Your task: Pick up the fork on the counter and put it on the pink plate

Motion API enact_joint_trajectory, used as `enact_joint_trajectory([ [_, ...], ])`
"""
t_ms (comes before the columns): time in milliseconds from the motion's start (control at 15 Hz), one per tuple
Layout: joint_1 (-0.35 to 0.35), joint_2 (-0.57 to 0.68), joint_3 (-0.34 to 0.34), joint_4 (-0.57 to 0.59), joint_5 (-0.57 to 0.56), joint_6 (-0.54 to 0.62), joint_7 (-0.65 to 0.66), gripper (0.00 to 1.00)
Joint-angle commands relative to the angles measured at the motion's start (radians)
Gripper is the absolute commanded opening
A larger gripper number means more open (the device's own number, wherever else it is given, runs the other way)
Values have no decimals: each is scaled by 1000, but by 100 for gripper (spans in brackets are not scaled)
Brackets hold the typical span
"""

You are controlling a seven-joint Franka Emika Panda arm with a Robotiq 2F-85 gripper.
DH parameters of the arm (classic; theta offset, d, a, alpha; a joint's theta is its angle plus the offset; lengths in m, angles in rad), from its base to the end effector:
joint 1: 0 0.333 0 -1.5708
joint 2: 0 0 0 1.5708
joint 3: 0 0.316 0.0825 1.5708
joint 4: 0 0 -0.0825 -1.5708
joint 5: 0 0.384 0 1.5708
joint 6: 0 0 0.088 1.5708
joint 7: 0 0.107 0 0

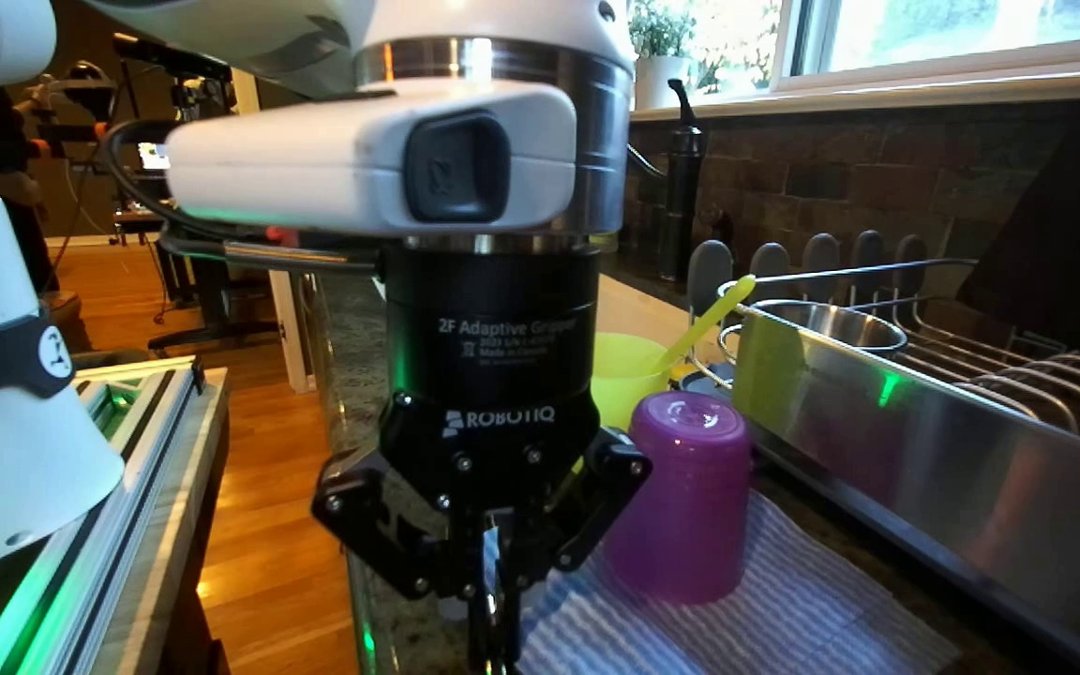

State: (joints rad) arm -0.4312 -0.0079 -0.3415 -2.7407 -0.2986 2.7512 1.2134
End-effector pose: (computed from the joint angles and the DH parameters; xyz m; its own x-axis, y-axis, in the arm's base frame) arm 0.2925 -0.2681 0.2239 -0.1366 -0.9847 0.1079 -0.9892 0.1414 0.0377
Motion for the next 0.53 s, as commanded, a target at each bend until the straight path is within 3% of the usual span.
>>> enact_joint_trajectory([
  [0, 11, -8, -18, -14, 13, 31, 0, 2],
  [467, -6, -135, -14, -23, 15, -6, -85, 2],
])
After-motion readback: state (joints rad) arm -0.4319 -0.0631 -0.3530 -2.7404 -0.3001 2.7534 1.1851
